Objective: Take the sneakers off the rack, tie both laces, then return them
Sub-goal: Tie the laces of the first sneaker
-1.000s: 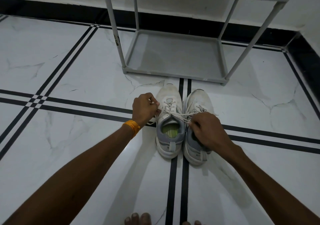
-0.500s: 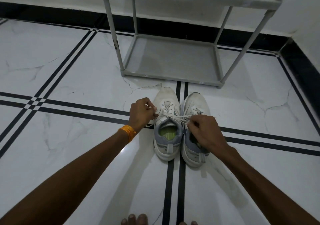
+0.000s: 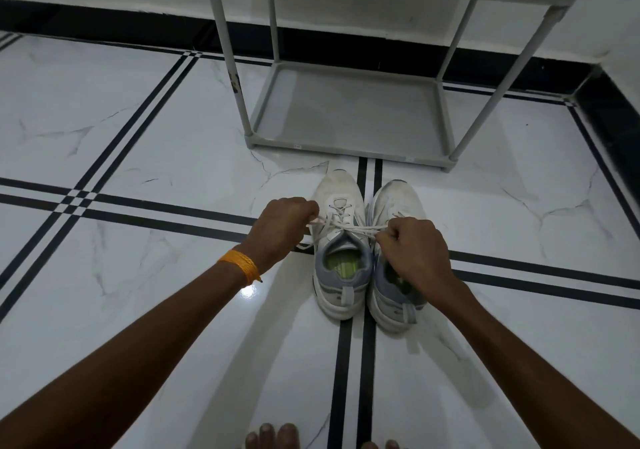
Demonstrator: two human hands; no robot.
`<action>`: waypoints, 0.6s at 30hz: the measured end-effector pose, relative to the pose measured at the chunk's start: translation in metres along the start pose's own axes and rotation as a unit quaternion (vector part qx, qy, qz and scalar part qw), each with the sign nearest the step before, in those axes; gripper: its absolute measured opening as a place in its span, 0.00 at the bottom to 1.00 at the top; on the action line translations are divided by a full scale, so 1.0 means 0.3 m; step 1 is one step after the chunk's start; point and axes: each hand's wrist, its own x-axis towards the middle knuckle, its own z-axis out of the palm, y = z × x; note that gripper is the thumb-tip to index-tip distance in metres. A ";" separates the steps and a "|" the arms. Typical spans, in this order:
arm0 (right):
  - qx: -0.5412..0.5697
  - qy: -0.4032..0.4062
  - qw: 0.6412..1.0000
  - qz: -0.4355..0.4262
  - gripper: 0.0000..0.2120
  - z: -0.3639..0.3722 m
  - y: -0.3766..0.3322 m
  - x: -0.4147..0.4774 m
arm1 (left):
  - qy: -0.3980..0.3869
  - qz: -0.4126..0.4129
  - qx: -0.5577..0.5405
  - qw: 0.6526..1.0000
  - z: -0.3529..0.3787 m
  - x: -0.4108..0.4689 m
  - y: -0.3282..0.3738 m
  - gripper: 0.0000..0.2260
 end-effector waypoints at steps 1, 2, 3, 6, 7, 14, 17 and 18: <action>-0.012 0.000 1.000 0.004 0.15 0.002 -0.002 -0.002 | 0.019 -0.023 -0.008 1.000 0.012 -0.007 -0.002 0.06; -0.030 -0.002 1.000 0.004 0.15 0.006 -0.003 -0.003 | 0.037 -0.049 -0.024 0.998 0.025 -0.015 -0.004 0.04; -0.055 -0.003 0.998 0.001 0.15 0.011 -0.001 -0.004 | 0.050 -0.077 -0.045 0.995 0.036 -0.021 -0.003 0.03; -0.108 0.003 0.994 -0.009 0.15 0.022 0.004 -0.011 | 0.076 -0.150 -0.088 0.982 0.062 -0.024 -0.014 0.02; -0.118 0.001 0.993 -0.011 0.15 0.023 0.007 -0.015 | 0.081 -0.167 -0.096 0.978 0.068 -0.022 -0.019 0.02; -0.166 -0.051 0.985 -0.018 0.12 -0.006 -0.004 -0.037 | 0.078 -0.187 -0.113 0.973 0.085 -0.025 -0.038 0.03; -0.129 -0.090 0.987 -0.019 0.10 -0.020 0.000 -0.030 | 0.051 -0.162 -0.168 0.971 0.079 -0.041 -0.041 0.01; -0.101 -0.094 0.990 -0.020 0.09 -0.035 -0.001 -0.024 | 0.044 -0.158 -0.212 0.963 0.063 -0.044 -0.035 0.05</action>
